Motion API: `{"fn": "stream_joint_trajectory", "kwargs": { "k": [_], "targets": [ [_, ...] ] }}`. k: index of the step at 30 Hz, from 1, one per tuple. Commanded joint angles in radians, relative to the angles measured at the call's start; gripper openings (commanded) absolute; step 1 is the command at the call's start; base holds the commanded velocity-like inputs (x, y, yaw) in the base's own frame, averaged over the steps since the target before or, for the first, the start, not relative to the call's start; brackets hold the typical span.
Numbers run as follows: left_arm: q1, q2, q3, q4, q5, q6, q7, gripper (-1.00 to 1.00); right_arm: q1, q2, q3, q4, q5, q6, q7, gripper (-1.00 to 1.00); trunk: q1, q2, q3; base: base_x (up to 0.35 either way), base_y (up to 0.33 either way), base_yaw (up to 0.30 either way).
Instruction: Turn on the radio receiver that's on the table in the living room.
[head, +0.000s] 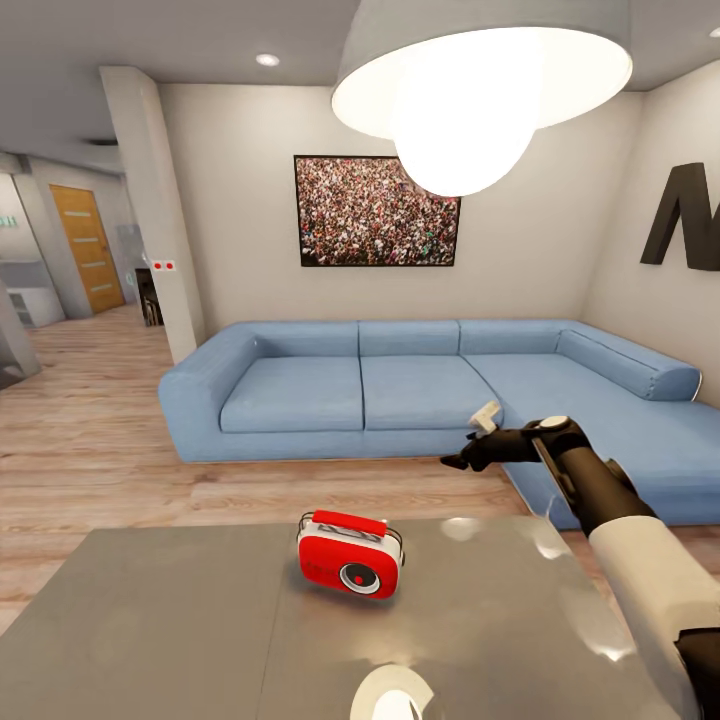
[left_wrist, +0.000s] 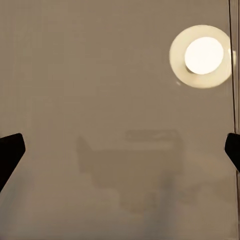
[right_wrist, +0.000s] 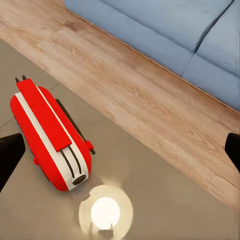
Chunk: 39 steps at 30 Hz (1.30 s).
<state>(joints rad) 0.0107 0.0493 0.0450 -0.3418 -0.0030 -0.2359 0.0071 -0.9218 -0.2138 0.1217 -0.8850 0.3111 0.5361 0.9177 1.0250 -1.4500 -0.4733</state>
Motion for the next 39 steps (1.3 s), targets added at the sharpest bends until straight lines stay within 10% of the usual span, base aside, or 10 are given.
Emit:
{"fn": "stream_joint_trajectory", "kwargs": {
  "k": [1,25,39],
  "targets": [
    [0.000,0.000,-0.001,0.000,-0.001,0.000,0.000,1.00,0.000,0.001,0.000,0.000,0.003,0.000,0.000,1.00,0.000,0.000,0.000,0.000,0.000,0.000],
    [0.000,-0.050,-0.004,0.287,0.001,0.002,-0.005,1.00,0.000,0.004,0.000,0.000,0.017,-0.003,0.000,1.00,0.000,0.000,0.000,0.000,0.000,0.000],
    [0.000,-0.066,-0.004,0.308,0.002,0.001,-0.006,1.00,0.000,0.005,0.041,0.000,0.017,-0.006,-0.012,1.00,0.000,0.000,0.000,0.000,0.000,0.000]
  ]
}}
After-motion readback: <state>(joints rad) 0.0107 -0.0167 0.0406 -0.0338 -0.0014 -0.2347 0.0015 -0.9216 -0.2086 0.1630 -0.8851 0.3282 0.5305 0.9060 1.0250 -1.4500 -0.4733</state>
